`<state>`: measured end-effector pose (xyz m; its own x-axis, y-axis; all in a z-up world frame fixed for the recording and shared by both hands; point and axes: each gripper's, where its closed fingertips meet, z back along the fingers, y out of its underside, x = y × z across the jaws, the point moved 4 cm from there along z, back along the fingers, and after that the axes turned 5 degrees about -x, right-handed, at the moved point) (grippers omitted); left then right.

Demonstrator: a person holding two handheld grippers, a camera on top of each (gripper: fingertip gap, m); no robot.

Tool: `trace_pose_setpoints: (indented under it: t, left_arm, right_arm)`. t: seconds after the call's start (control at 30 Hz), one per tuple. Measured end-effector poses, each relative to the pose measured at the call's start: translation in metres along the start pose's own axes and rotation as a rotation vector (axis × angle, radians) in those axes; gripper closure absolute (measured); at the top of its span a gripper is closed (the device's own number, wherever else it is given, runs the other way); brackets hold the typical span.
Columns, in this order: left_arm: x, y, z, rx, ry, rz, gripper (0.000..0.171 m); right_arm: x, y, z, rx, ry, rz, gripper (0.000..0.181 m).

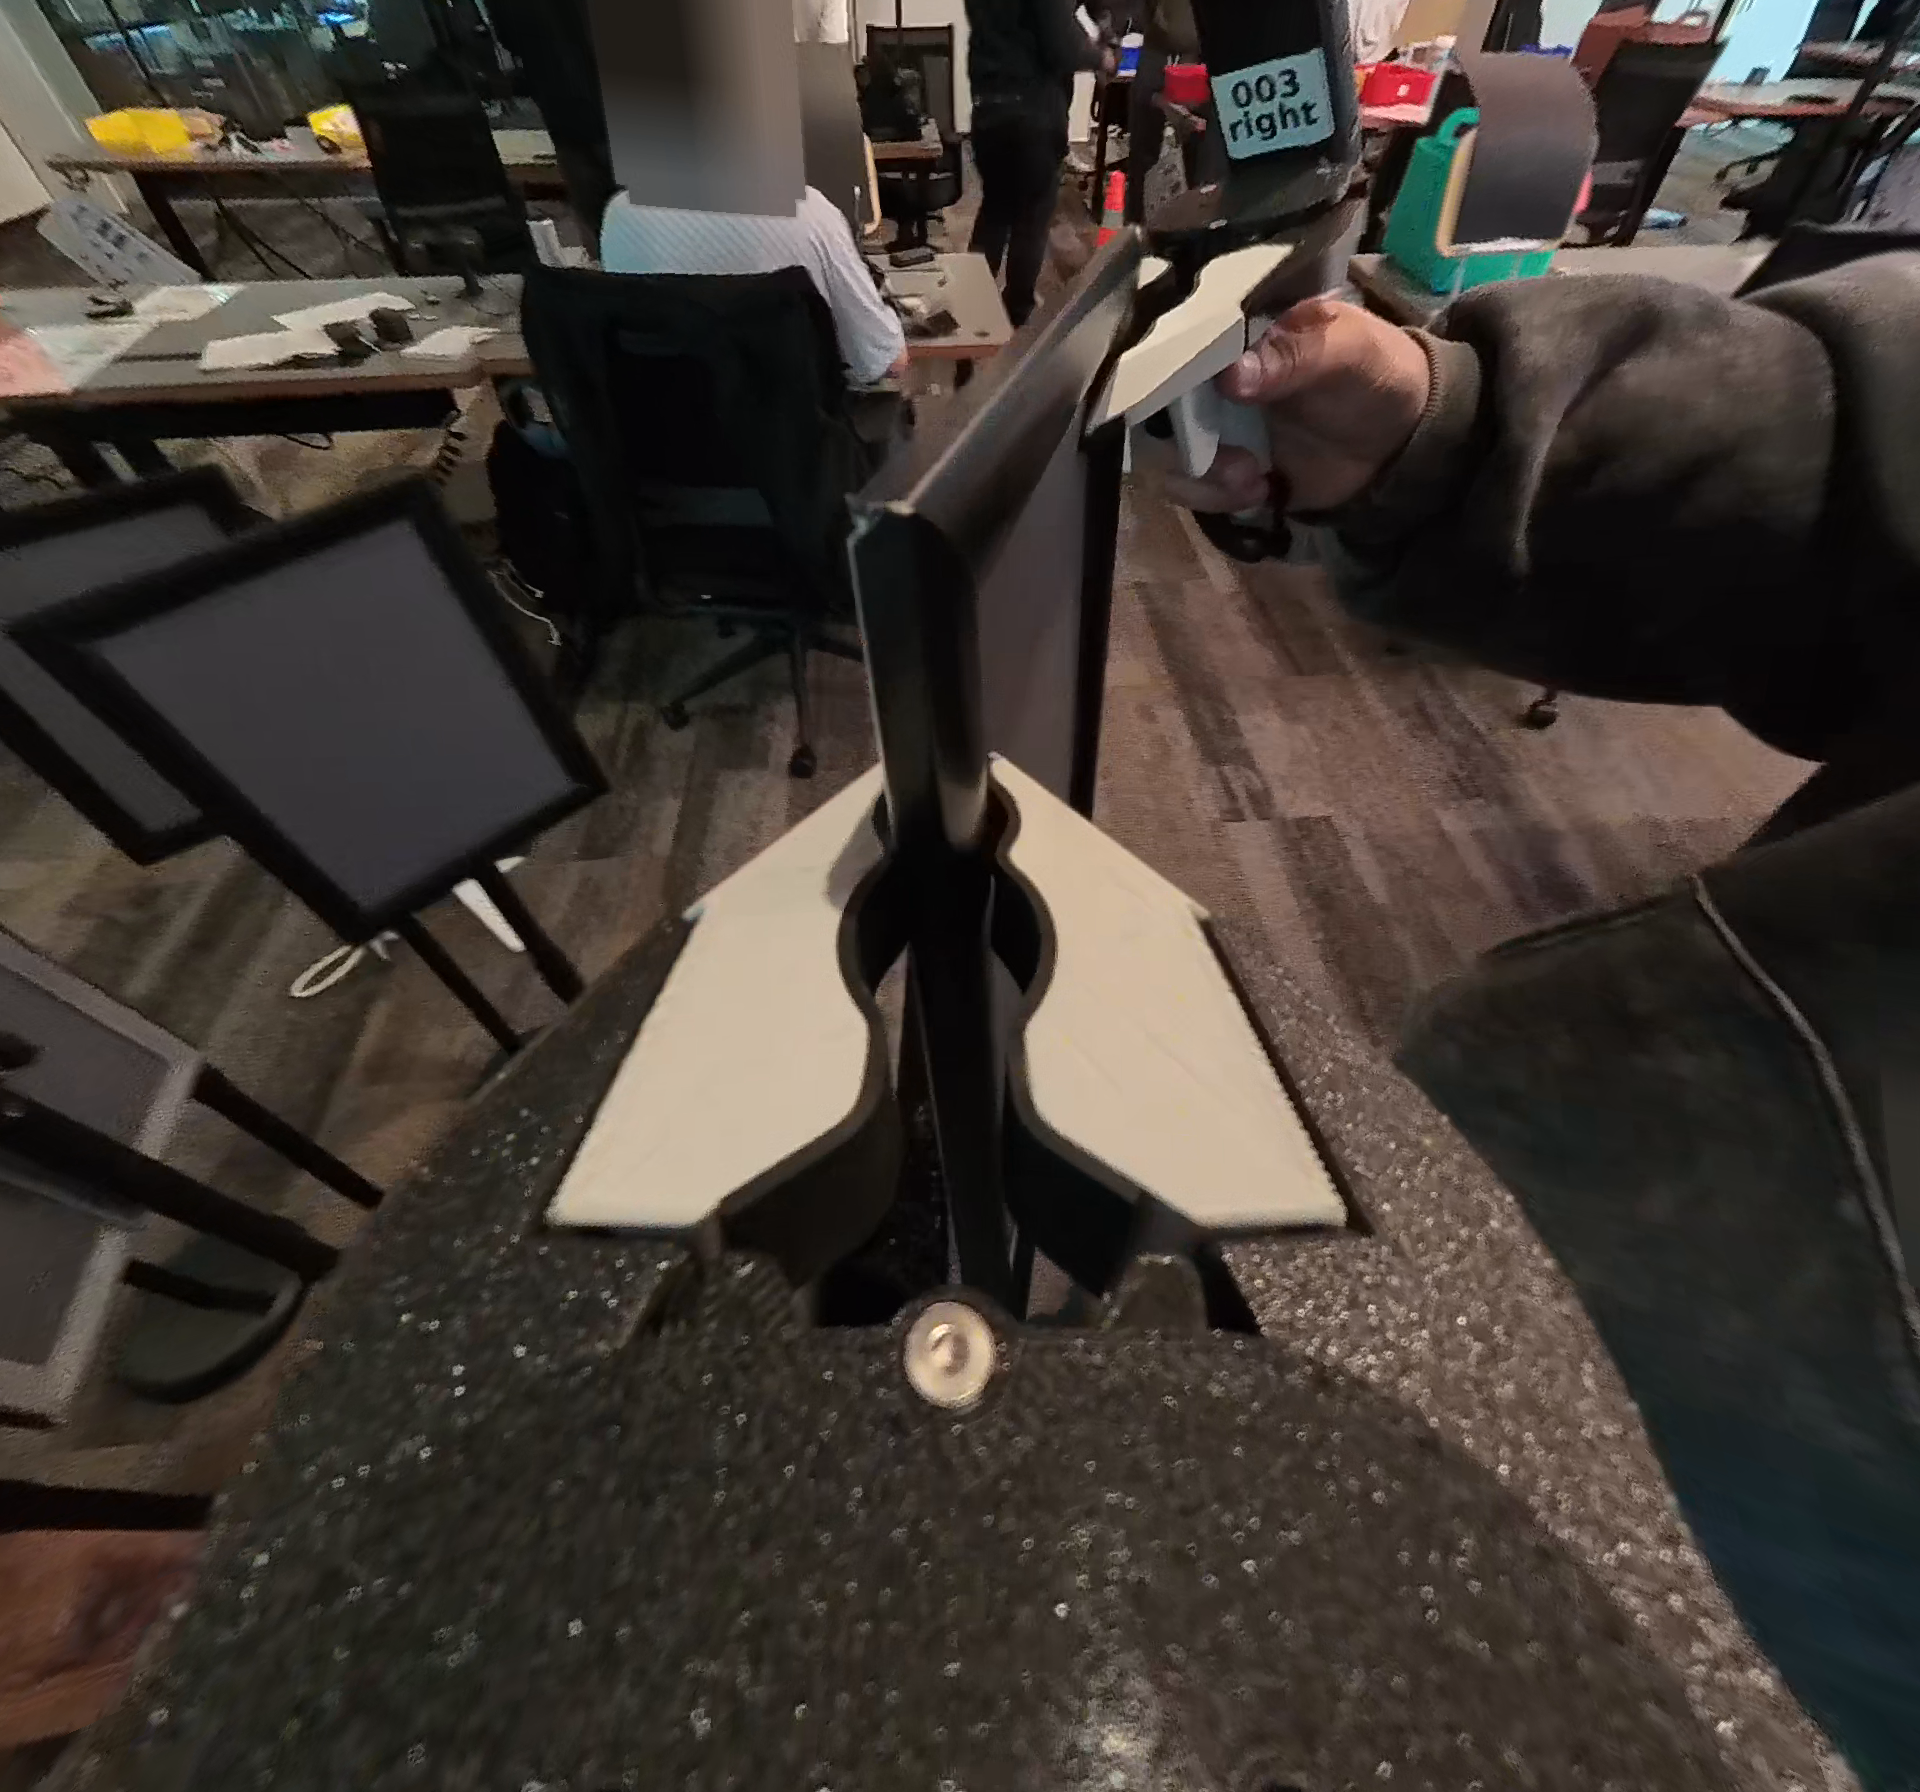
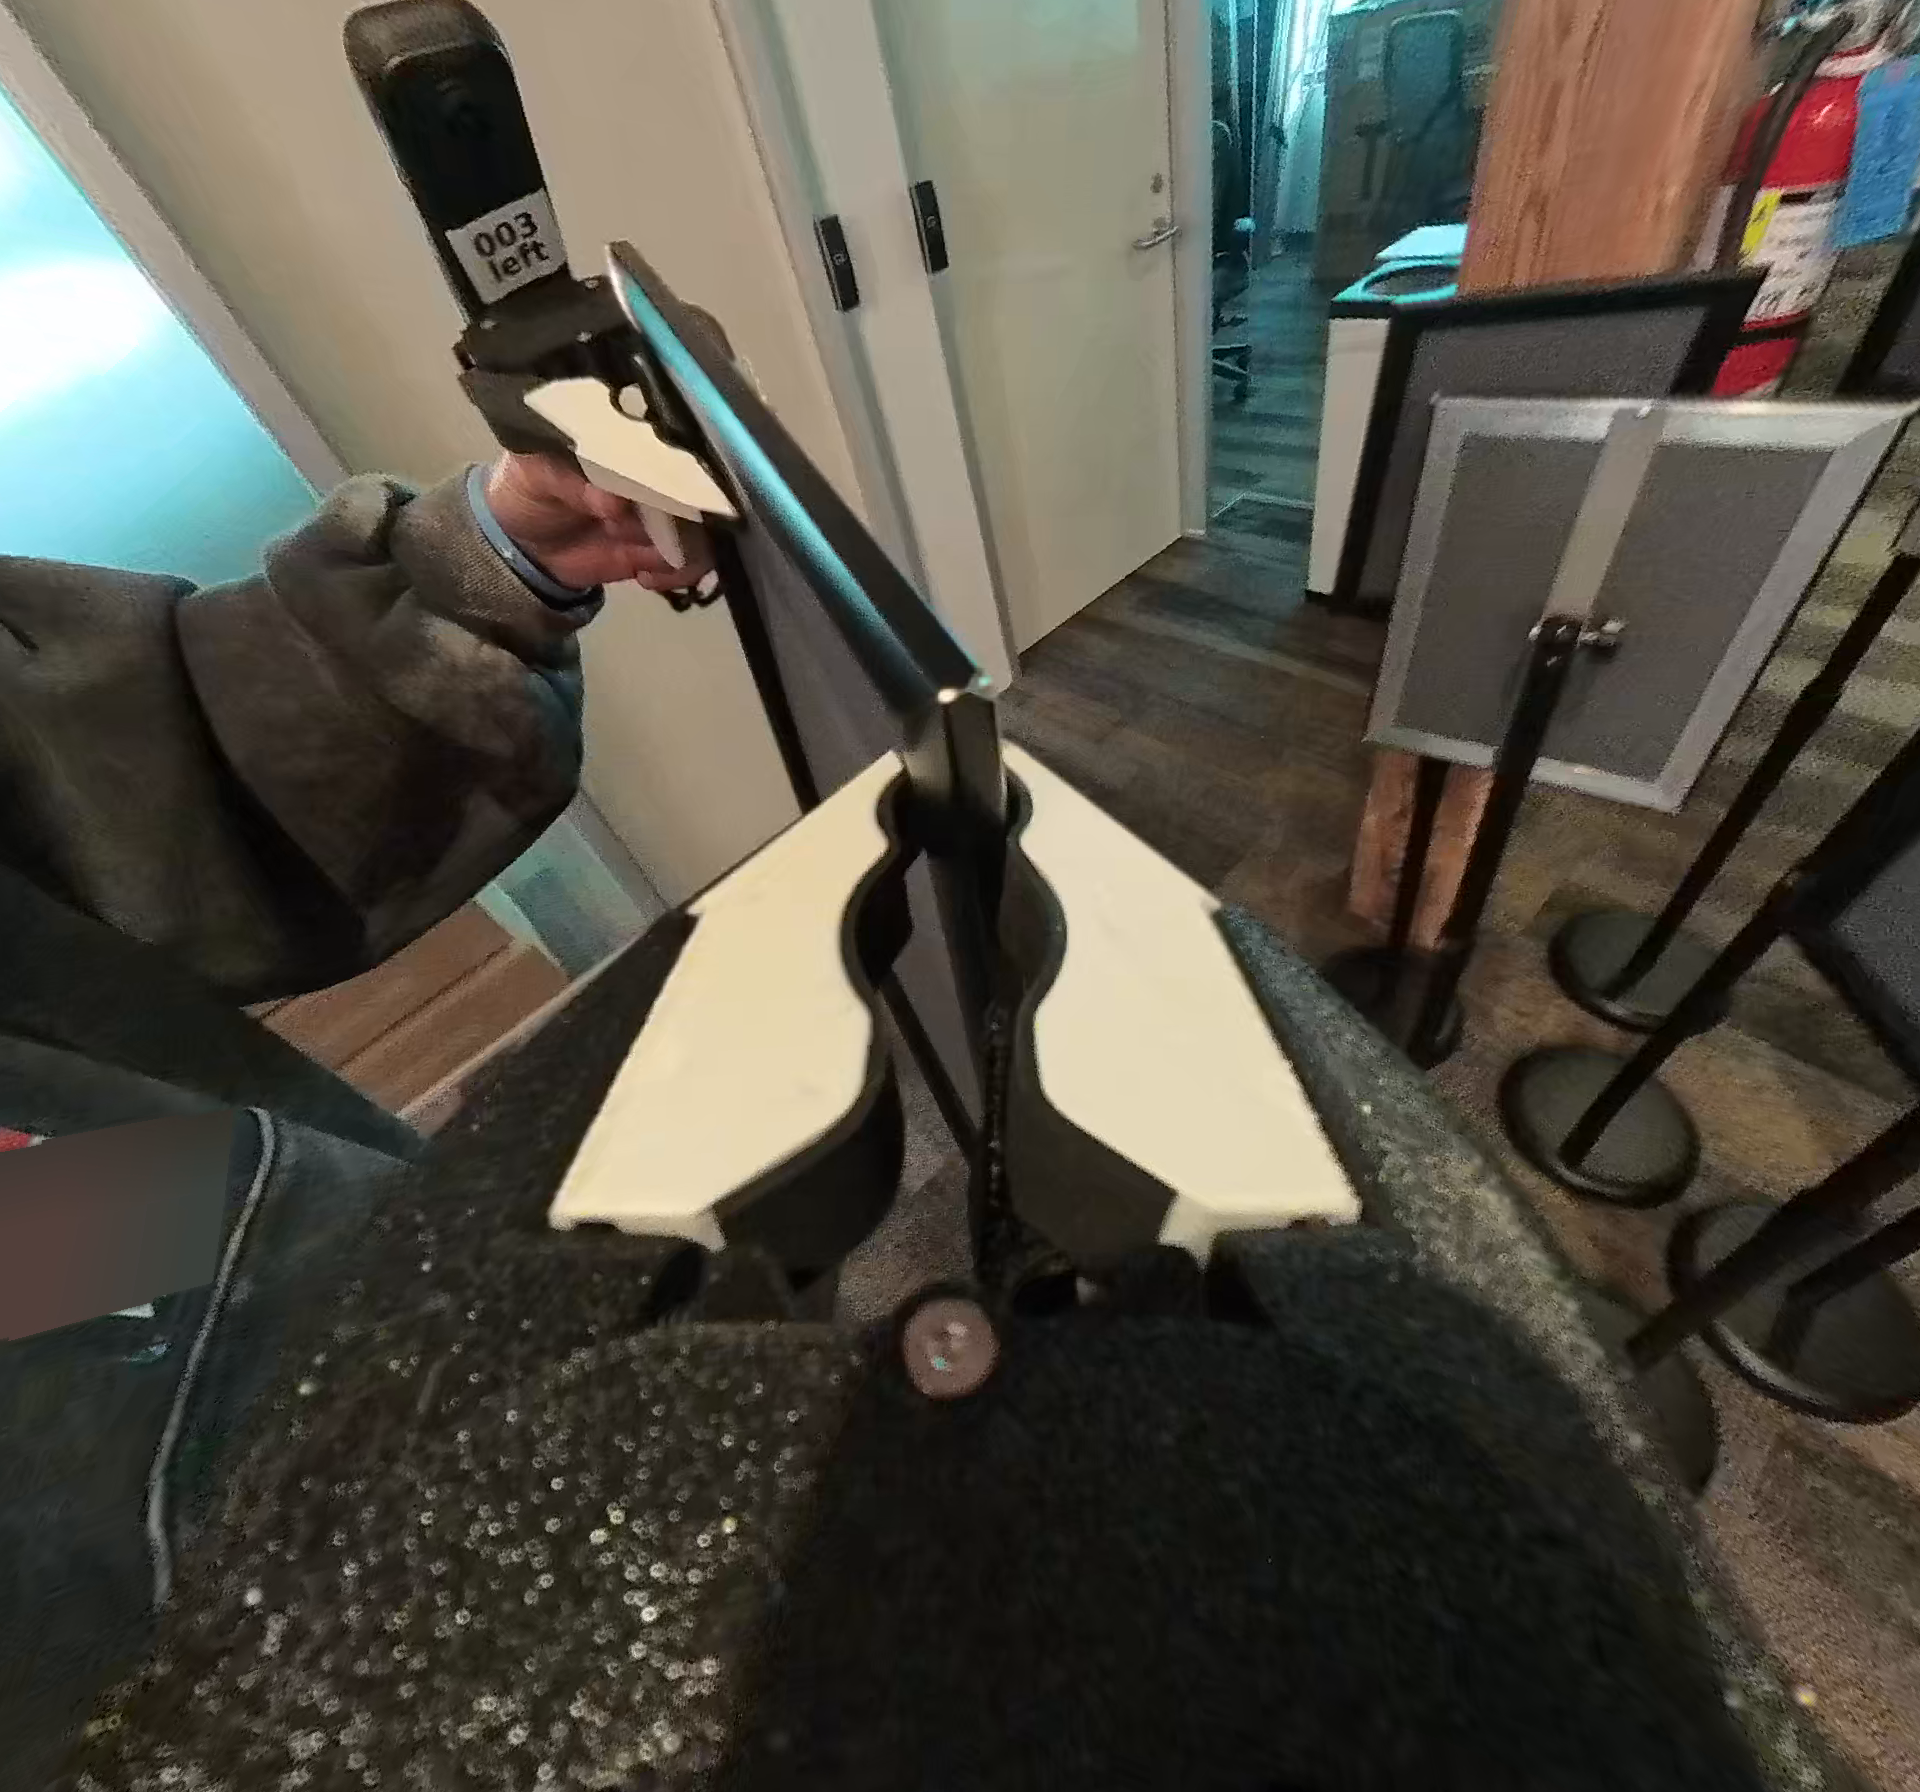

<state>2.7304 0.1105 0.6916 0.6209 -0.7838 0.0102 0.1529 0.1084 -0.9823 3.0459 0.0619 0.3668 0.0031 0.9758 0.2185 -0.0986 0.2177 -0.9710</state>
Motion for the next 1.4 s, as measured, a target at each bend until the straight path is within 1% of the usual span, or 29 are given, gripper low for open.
trace_pose_setpoints:
  t: [0.07,0.17,0.27,0.33,0.4,0.47,0.53,0.57,0.6,0.63,0.67,0.7,0.73,0.8,0.87,0.9,0.93,0.97,1.0,1.03,1.1,1.13,1.23,1.3,1.37,1.4]
  left_arm:
    - [0.03,-0.005,-0.002,0.004,-0.001,-0.016,0.164]
    - [0.071,-0.001,-0.004,0.014,0.018,-0.011,0.165]
    - [0.113,0.01,-0.013,0.023,0.046,0.037,0.168]
    - [0.145,0.02,-0.023,0.037,0.05,0.066,0.168]
    - [0.172,0.032,-0.033,0.051,0.06,0.108,0.168]
    - [0.206,0.051,-0.046,0.076,0.067,0.145,0.166]
    - [0.25,0.082,-0.065,0.131,0.058,0.182,0.167]
    - [0.263,0.098,-0.073,0.167,0.05,0.197,0.165]
    - [0.274,0.107,-0.08,0.164,0.049,0.194,0.164]
    - [0.28,0.103,-0.087,0.094,0.048,0.179,0.164]
    - [0.288,0.1,-0.095,0.078,0.027,0.154,0.164]
    - [0.297,0.102,-0.102,0.114,0.016,0.113,0.163]
    - [0.303,0.104,-0.107,0.138,0.033,0.079,0.164]
    - [0.31,0.104,-0.114,0.1,0.072,0.052,0.165]
    - [0.313,0.102,-0.119,0.056,0.113,0.053,0.164]
    - [0.311,0.102,-0.12,0.043,0.14,0.06,0.164]
    - [0.308,0.102,-0.12,0.034,0.167,0.075,0.164]
    - [0.303,0.103,-0.119,0.029,0.193,0.095,0.163]
    - [0.299,0.105,-0.117,0.033,0.204,0.114,0.153]
    - [0.296,0.108,-0.114,0.042,0.2,0.133,0.133]
    - [0.29,0.114,-0.102,0.054,0.189,0.169,0.096]
    - [0.284,0.115,-0.092,0.042,0.182,0.179,0.091]
    - [0.265,0.123,-0.048,-0.036,0.133,0.196,0.091]
    - [0.245,0.137,-0.017,-0.051,0.114,0.235,0.093]
    - [0.226,0.161,0.016,-0.007,0.065,0.261,0.093]
    - [0.22,0.173,0.035,0.029,0.017,0.271,0.094]
  right_arm:
    - [-0.026,-0.013,-0.016,-0.005,0.0,0.021,0.172]
    - [-0.067,-0.024,-0.041,0.007,-0.013,0.04,0.173]
    - [-0.111,-0.026,-0.065,0.034,-0.016,0.023,0.172]
    - [-0.141,-0.023,-0.08,0.065,-0.017,0.0,0.172]
    - [-0.171,-0.019,-0.093,0.095,-0.016,-0.036,0.172]
    - [-0.204,-0.008,-0.104,0.143,-0.008,-0.075,0.172]
    - [-0.24,0.012,-0.115,0.195,0.018,-0.109,0.171]
    - [-0.256,0.024,-0.119,0.217,0.037,-0.144,0.171]
    - [-0.268,0.028,-0.121,0.177,0.044,-0.156,0.171]
    - [-0.277,0.02,-0.118,0.073,0.04,-0.147,0.17]
    - [-0.287,0.023,-0.117,0.096,0.07,-0.127,0.169]
    - [-0.297,0.029,-0.117,0.146,0.105,-0.111,0.167]
    - [-0.304,0.029,-0.116,0.132,0.123,-0.09,0.167]
    - [-0.313,0.029,-0.114,0.061,0.129,-0.079,0.166]
    - [-0.317,0.031,-0.11,0.014,0.136,-0.13,0.163]
    - [-0.317,0.032,-0.107,-0.005,0.152,-0.157,0.162]
    - [-0.315,0.035,-0.104,-0.017,0.182,-0.179,0.156]
    - [-0.314,0.038,-0.098,-0.037,0.237,-0.204,0.143]
    - [-0.308,0.04,-0.091,-0.066,0.289,-0.226,0.136]
    - [-0.298,0.042,-0.082,-0.098,0.346,-0.234,0.135]
    - [-0.271,0.052,-0.056,-0.156,0.529,-0.217,0.133]
    - [-0.25,0.058,-0.042,-0.186,0.628,-0.204,0.132]
    - [-0.159,0.086,-0.019,-0.248,0.858,-0.17,0.134]
    - [-0.092,0.117,-0.022,-0.231,0.961,-0.174,0.13]
    - [-0.03,0.149,-0.035,-0.205,1.036,-0.189,0.128]
    - [-0.002,0.162,-0.042,-0.217,1.069,-0.202,0.125]
